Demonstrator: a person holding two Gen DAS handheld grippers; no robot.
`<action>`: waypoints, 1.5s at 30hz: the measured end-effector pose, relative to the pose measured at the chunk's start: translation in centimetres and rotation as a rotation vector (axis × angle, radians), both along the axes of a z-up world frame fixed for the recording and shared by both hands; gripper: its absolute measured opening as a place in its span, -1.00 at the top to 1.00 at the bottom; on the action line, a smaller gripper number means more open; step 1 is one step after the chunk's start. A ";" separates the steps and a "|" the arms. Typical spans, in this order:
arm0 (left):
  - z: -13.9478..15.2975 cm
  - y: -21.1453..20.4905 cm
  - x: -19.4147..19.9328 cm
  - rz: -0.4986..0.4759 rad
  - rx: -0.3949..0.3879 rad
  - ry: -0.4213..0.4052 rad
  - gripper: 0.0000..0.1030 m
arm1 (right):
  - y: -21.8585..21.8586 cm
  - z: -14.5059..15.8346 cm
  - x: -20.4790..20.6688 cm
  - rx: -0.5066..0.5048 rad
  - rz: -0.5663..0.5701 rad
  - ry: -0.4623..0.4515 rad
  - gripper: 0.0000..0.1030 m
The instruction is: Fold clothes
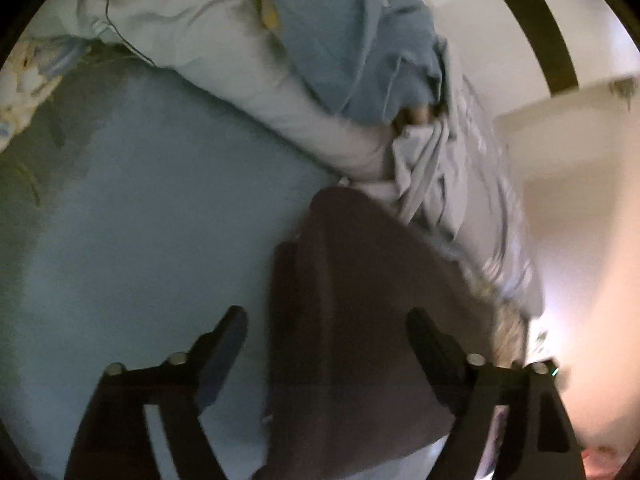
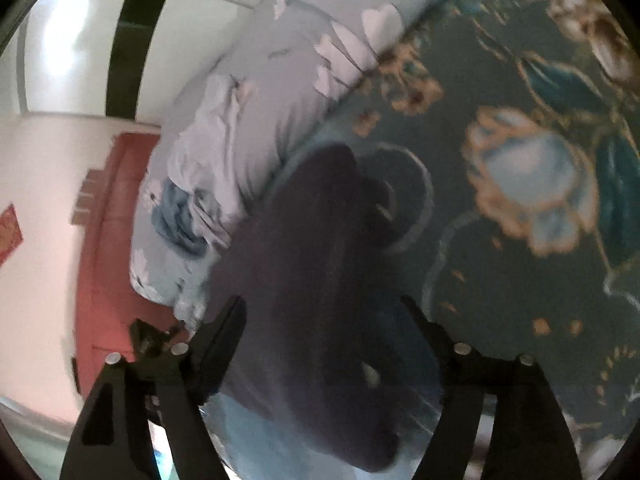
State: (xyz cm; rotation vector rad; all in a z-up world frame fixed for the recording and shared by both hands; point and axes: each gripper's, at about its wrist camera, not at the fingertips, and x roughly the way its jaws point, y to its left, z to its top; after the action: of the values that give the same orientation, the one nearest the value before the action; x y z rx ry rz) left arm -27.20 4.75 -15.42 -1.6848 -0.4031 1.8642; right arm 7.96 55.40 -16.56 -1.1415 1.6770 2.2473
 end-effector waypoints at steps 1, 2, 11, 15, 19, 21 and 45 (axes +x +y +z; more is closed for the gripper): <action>-0.4 0.0 0.3 -0.020 -0.005 -0.014 -0.73 | -0.3 -0.5 0.0 -0.007 0.013 -0.014 -0.57; -0.8 -0.1 0.6 -0.038 -0.008 -0.028 -0.74 | -0.5 -1.1 0.1 -0.023 0.024 -0.020 -0.57; -5.0 3.4 1.9 -0.124 0.012 -0.158 -0.79 | -1.9 -3.2 -2.8 -0.119 0.076 0.019 -0.58; -5.2 4.9 2.2 -0.152 0.014 -0.176 -0.80 | -2.4 -3.4 -4.8 -0.117 0.096 0.020 -0.62; -4.6 5.9 3.0 -0.179 -0.015 -0.159 -0.80 | -2.6 -3.6 -6.1 -0.121 0.048 0.012 -0.62; -4.2 6.5 3.6 -0.197 -0.034 -0.142 -0.77 | -3.0 -3.4 -6.4 -0.115 0.034 0.003 -0.60; 6.5 -0.8 16.0 -0.229 0.110 0.014 0.48 | -12.2 5.5 1.6 -0.060 0.189 -0.015 0.22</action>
State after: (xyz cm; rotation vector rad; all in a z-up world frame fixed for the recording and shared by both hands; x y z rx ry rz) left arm -11.19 3.91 -8.89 -1.5730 -0.2880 1.6572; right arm 9.59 43.17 -11.08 -1.3812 1.7070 2.3022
